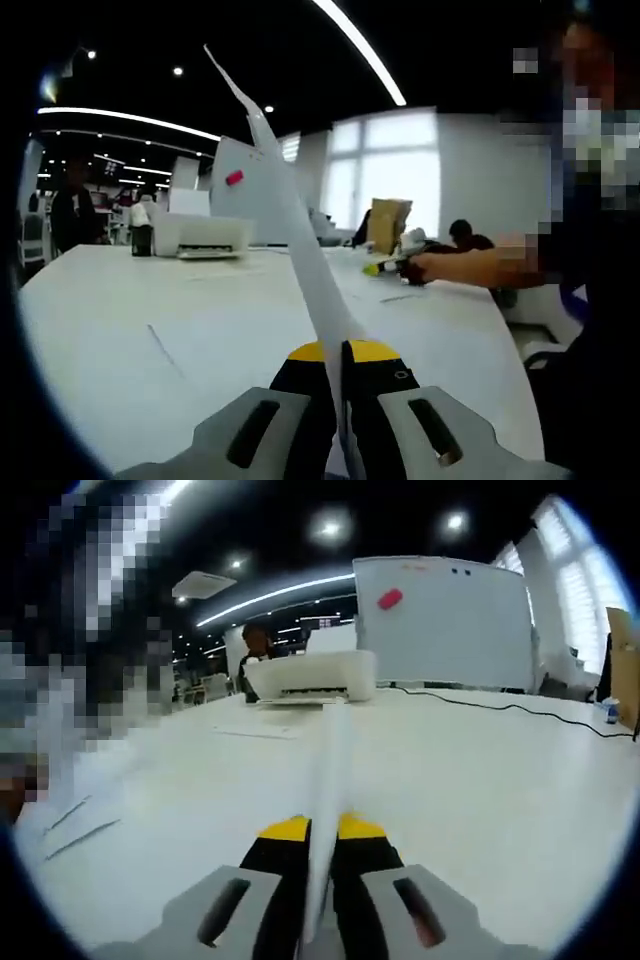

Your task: Organize the stack of printing papers by aligning and flattening the scattered papers on the table

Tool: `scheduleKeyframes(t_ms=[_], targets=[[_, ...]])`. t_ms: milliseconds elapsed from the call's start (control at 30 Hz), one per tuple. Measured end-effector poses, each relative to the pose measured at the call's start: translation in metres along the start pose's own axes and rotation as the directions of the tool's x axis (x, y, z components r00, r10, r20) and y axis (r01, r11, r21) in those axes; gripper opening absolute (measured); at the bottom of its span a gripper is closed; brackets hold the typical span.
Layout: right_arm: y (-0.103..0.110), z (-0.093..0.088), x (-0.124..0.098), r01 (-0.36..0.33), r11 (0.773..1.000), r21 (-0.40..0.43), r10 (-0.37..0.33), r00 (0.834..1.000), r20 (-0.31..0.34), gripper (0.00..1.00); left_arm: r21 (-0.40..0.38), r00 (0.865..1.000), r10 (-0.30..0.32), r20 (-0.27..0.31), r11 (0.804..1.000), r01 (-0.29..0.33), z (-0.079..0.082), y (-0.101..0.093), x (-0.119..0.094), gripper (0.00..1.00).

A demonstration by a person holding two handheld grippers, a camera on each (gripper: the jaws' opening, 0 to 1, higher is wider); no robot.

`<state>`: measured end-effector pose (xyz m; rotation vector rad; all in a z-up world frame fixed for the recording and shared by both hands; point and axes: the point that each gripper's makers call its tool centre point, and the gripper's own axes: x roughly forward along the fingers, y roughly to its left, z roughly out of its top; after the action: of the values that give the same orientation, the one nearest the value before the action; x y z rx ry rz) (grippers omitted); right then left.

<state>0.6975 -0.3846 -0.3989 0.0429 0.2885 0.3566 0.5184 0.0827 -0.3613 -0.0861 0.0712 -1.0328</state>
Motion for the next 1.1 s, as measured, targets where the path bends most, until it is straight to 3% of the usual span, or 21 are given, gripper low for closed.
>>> scheduleKeyframes(t_ms=[133,633,1100], targets=[[0.005,0.012,-0.01,-0.013,1.0,0.02,0.012,0.999,0.052,0.03,-0.001,1.0,0.001,0.005,1.0,-0.001,0.001,0.0,0.0,0.06],[0.025,0.04,-0.045,-0.026,0.999,0.035,0.022,0.992,0.125,0.02,0.01,1.0,-0.013,0.019,1.0,0.013,0.003,-0.006,0.0,0.06],[0.066,0.097,-0.076,-0.108,0.993,-0.039,0.114,0.965,0.236,0.0,-0.001,1.0,-0.021,0.023,1.0,0.022,0.003,-0.009,0.0,0.06]])
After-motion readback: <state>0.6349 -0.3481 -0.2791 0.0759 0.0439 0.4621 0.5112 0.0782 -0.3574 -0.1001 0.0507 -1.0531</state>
